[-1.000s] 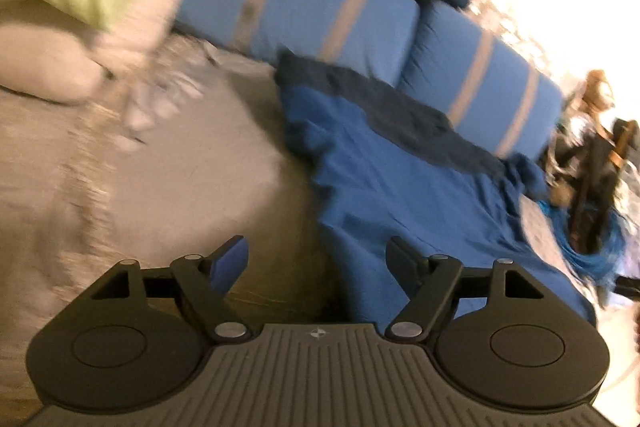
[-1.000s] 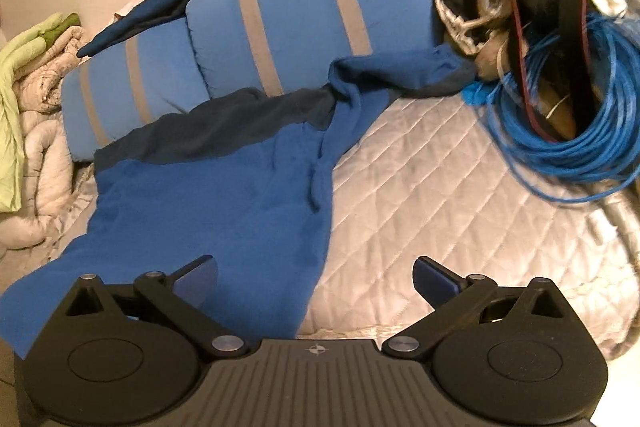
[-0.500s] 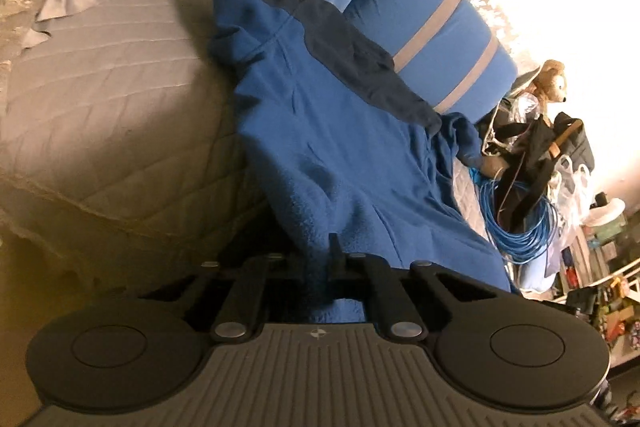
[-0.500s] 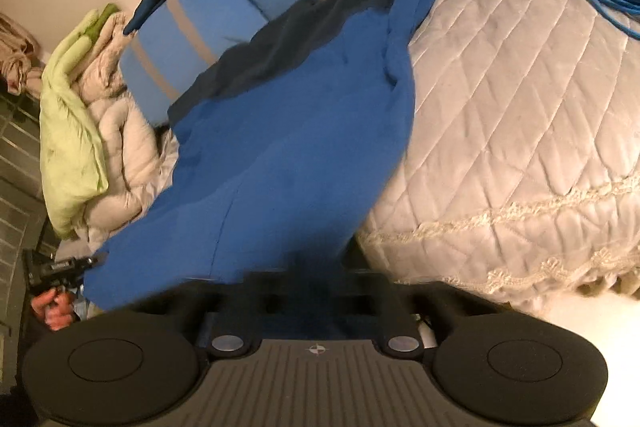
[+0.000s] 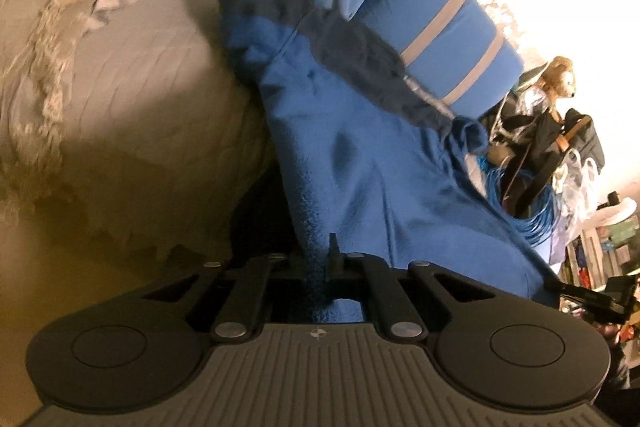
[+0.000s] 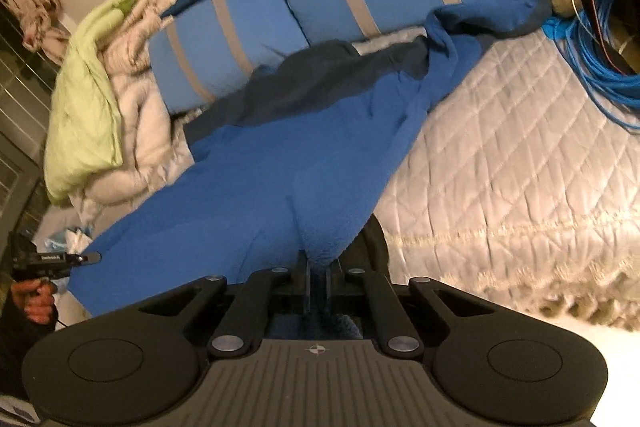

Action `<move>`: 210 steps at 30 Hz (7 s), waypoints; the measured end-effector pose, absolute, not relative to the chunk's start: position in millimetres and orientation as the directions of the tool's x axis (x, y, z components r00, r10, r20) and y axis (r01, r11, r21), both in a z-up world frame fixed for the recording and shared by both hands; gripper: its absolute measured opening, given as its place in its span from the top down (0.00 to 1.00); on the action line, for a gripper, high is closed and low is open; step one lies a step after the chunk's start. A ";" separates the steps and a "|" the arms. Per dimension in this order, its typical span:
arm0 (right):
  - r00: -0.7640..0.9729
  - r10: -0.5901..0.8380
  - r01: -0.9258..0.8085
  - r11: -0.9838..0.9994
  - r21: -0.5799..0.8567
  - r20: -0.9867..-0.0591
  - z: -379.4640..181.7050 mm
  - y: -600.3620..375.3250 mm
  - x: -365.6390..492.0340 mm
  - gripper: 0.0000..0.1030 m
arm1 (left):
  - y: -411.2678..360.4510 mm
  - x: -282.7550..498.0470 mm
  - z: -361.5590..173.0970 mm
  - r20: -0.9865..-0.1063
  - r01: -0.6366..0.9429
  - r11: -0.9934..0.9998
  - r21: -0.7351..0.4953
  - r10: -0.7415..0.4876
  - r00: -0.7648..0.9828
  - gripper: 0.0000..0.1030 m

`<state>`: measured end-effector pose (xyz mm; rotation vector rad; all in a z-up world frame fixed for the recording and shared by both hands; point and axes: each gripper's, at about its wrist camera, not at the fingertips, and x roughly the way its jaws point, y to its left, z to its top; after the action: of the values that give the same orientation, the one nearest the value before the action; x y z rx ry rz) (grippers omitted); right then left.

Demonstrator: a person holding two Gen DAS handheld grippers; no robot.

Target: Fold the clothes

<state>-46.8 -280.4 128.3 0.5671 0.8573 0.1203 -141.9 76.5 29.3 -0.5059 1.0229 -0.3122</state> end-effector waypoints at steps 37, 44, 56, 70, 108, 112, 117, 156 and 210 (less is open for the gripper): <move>0.751 -0.178 0.400 0.889 0.223 -0.636 43.4 -428.6 175.5 0.01 | -54.6 -24.0 -20.6 -0.690 0.112 0.994 -0.017 -0.093 0.718 0.36; 0.789 -0.255 0.472 0.834 0.285 -0.559 39.1 -457.3 230.1 0.04 | -61.1 -16.2 -25.1 -0.687 0.125 0.992 -0.003 -0.093 0.721 0.34; 0.705 -0.276 0.606 0.713 0.354 -0.653 -2.6 -497.6 310.5 0.77 | -71.3 -13.2 -25.8 -0.681 0.091 0.993 0.079 -0.013 0.733 0.32; 0.595 -0.194 0.564 0.792 0.233 -0.780 -0.9 -440.5 200.4 0.73 | -71.5 -15.8 -26.0 -0.672 0.081 0.993 0.086 -0.002 0.741 0.32; 0.671 -0.671 0.739 0.639 0.213 -0.315 111.8 -582.4 113.9 0.95 | -76.9 -12.7 -28.0 -0.654 0.038 0.985 0.169 0.083 0.752 0.33; 0.523 -0.725 0.843 0.519 0.144 -0.447 72.8 -604.8 71.0 0.92 | -79.1 -14.9 -28.0 -0.649 0.035 0.984 0.177 0.090 0.755 0.33; 0.374 -0.777 0.909 0.416 0.033 -0.506 38.8 -590.4 40.7 0.62 | -78.7 -16.0 -27.6 -0.644 0.033 0.982 0.185 0.096 0.759 0.33; 0.537 -0.212 0.510 0.853 0.114 -0.816 -25.4 -385.4 190.6 0.92 | -71.3 -16.0 -28.2 -0.641 0.028 0.987 0.159 0.081 0.763 0.33; 0.788 -0.005 -0.034 0.998 -0.052 -0.615 136.7 -326.6 191.1 0.00 | 14.7 -9.9 6.3 -0.639 0.149 0.983 -0.106 -0.183 0.747 0.33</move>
<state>191.1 -326.6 136.7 -0.0615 0.6627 0.0156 -9.9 14.7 6.3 -0.0496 0.7040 -0.1815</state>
